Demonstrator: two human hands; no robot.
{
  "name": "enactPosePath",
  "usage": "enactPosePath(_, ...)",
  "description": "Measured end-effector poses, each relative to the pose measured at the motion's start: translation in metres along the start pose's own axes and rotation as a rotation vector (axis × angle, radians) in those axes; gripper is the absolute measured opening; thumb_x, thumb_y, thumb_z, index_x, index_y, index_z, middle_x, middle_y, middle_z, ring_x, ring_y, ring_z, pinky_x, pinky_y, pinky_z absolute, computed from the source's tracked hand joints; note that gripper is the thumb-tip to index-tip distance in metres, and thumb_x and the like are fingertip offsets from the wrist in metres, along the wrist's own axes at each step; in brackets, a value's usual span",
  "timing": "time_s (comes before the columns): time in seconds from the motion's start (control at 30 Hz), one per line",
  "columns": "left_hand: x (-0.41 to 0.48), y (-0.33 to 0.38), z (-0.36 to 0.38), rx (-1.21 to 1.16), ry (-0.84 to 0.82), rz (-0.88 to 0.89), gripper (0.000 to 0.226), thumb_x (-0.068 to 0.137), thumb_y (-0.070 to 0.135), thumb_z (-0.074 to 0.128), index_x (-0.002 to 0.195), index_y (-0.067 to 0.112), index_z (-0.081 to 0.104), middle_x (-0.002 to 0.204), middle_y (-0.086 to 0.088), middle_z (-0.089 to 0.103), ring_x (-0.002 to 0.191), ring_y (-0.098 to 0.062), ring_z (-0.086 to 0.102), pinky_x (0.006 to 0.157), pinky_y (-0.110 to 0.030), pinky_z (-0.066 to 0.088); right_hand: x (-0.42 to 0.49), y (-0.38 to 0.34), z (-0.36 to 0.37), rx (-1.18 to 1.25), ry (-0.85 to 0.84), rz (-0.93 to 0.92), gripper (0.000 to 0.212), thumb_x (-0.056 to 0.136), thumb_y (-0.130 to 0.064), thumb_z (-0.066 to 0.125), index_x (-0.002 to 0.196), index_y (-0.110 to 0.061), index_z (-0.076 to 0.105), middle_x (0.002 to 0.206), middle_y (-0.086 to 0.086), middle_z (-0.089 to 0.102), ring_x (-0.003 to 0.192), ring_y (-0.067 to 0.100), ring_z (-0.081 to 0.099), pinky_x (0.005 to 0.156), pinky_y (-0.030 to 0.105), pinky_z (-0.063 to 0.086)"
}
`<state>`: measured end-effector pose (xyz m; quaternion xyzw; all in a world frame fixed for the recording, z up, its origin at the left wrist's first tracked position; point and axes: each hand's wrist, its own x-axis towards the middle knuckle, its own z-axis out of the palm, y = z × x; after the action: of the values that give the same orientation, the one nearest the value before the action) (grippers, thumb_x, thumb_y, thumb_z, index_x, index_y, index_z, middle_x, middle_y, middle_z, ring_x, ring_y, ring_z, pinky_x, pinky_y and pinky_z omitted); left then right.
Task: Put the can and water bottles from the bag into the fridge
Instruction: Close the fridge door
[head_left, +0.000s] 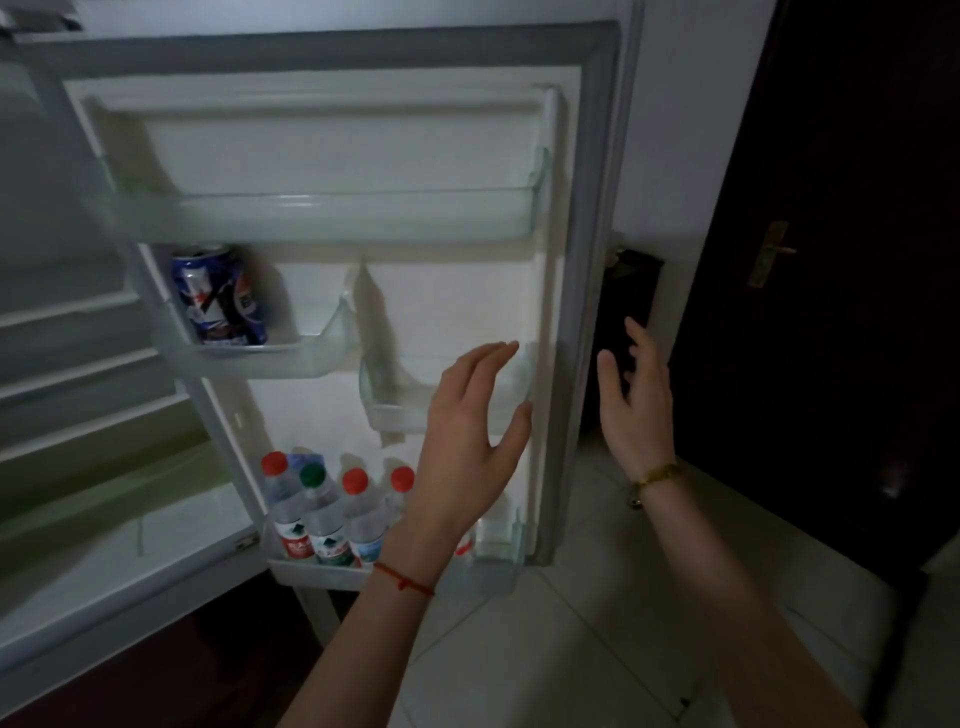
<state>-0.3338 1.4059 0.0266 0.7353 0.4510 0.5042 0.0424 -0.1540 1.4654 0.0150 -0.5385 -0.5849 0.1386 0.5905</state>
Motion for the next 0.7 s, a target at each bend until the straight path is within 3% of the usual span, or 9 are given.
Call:
enactPosePath(0.1, 0.007, -0.003, 0.017, 0.057, -0.032, -0.036, 0.049, 0.093, 0.024, 0.059, 0.140, 0.017, 0.049, 0.137, 0.001, 0.053, 0.128, -0.014, 0.048, 0.109, -0.033, 0.039, 0.021, 0.012, 0.004, -0.008, -0.061, 0.068, 0.053, 0.100, -0.036, 0.037, 0.149, -0.020, 0.024, 0.154, -0.002, 0.027, 0.143, 0.017, 0.026, 0.118, 0.036, 0.024)
enactPosePath(0.2, 0.008, -0.007, 0.026, 0.089, -0.066, -0.067, 0.047, 0.092, 0.025, 0.057, 0.138, 0.019, 0.051, 0.133, 0.002, 0.055, 0.122, -0.016, 0.050, 0.104, -0.039, 0.043, 0.038, 0.019, 0.013, 0.021, -0.146, 0.159, 0.054, 0.102, -0.035, 0.034, 0.151, -0.018, 0.020, 0.157, -0.001, 0.023, 0.145, 0.017, 0.022, 0.113, 0.026, 0.017)
enactPosePath(0.4, 0.005, -0.013, 0.028, 0.118, -0.129, -0.096, 0.045, 0.090, 0.026, 0.055, 0.135, 0.020, 0.054, 0.129, 0.001, 0.058, 0.119, -0.019, 0.053, 0.100, -0.041, 0.046, 0.051, 0.020, 0.027, 0.138, -0.235, 0.307, 0.053, 0.103, -0.039, 0.026, 0.152, -0.022, 0.015, 0.158, -0.002, 0.022, 0.144, 0.018, 0.025, 0.108, 0.023, 0.017)
enactPosePath(0.7, 0.001, -0.010, 0.027, 0.110, -0.106, -0.102, 0.041, 0.090, 0.023, 0.057, 0.130, 0.020, 0.058, 0.124, 0.002, 0.063, 0.114, -0.019, 0.057, 0.097, -0.042, 0.047, 0.045, 0.012, 0.029, 0.185, -0.219, 0.351, 0.050, 0.103, -0.036, 0.026, 0.150, -0.018, 0.022, 0.153, 0.005, 0.033, 0.139, 0.023, 0.033, 0.101, 0.022, 0.022)
